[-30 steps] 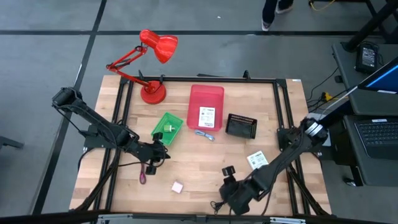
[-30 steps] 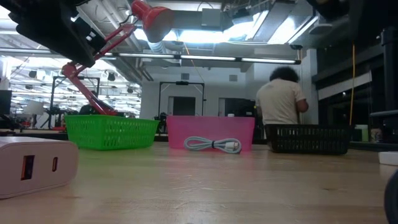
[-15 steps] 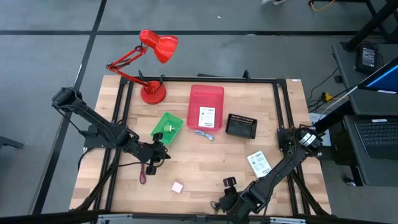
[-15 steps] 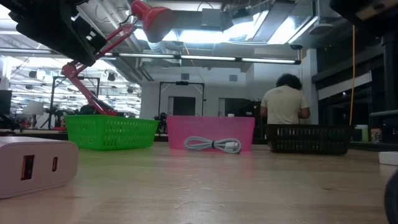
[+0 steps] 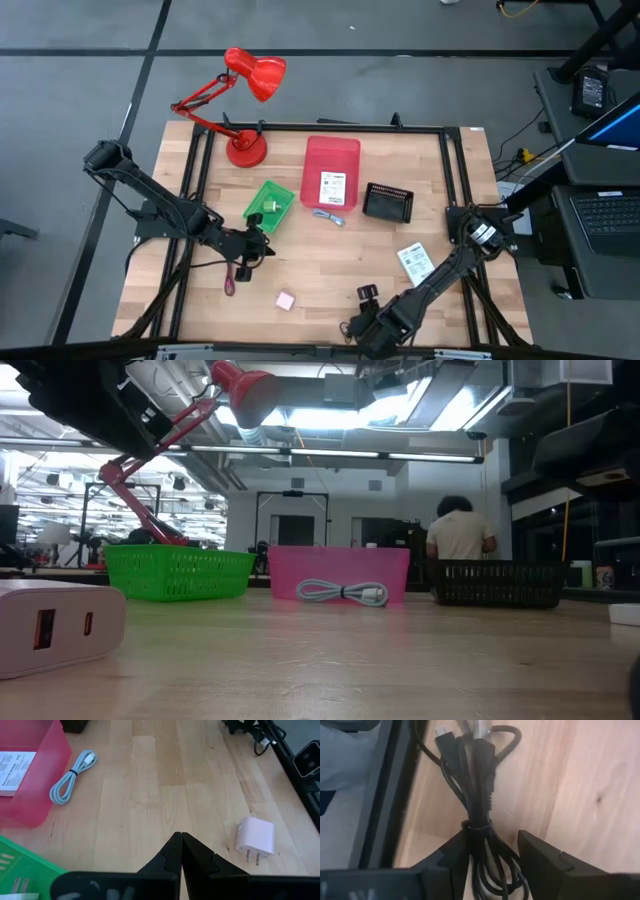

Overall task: Pick and place items into bin
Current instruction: Put the black charger cable into the black bin

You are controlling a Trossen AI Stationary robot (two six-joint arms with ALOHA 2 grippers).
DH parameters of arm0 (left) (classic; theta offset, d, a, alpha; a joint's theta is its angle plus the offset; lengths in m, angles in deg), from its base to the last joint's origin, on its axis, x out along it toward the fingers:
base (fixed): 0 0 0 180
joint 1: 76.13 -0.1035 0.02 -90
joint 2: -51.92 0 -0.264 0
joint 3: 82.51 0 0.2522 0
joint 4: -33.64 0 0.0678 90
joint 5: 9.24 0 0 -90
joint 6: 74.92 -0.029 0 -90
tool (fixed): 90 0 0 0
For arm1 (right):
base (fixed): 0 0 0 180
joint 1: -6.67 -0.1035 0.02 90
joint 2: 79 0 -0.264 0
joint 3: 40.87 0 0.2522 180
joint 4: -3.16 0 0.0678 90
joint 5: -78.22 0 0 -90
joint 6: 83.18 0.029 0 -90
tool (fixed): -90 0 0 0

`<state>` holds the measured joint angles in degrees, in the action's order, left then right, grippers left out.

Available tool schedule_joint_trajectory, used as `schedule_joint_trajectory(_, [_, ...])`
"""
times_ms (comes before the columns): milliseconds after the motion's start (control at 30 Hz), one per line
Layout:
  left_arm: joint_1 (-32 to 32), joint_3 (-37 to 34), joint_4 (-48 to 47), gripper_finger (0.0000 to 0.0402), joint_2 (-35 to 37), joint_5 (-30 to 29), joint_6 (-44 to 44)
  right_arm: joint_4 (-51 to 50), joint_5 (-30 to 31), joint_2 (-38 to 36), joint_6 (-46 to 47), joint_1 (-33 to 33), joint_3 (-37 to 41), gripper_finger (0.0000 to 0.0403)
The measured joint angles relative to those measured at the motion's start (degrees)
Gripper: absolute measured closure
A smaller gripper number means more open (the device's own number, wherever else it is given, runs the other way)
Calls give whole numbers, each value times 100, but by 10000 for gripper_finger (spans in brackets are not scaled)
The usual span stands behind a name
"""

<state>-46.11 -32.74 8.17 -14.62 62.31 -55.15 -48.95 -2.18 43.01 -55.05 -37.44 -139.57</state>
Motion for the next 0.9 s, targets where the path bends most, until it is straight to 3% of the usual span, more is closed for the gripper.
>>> schedule_joint_trajectory(167, [0,0,-2,398,0,1,0,-20,-128,-2,-170,48,-7,289])
schedule_joint_trajectory(367, [0,0,-5,398,0,-5,0,-188,-375,-1,-466,111,-88,385])
schedule_joint_trajectory(900, [0,0,-2,398,0,-7,-255,-643,-516,-670,-1071,387,-60,397])
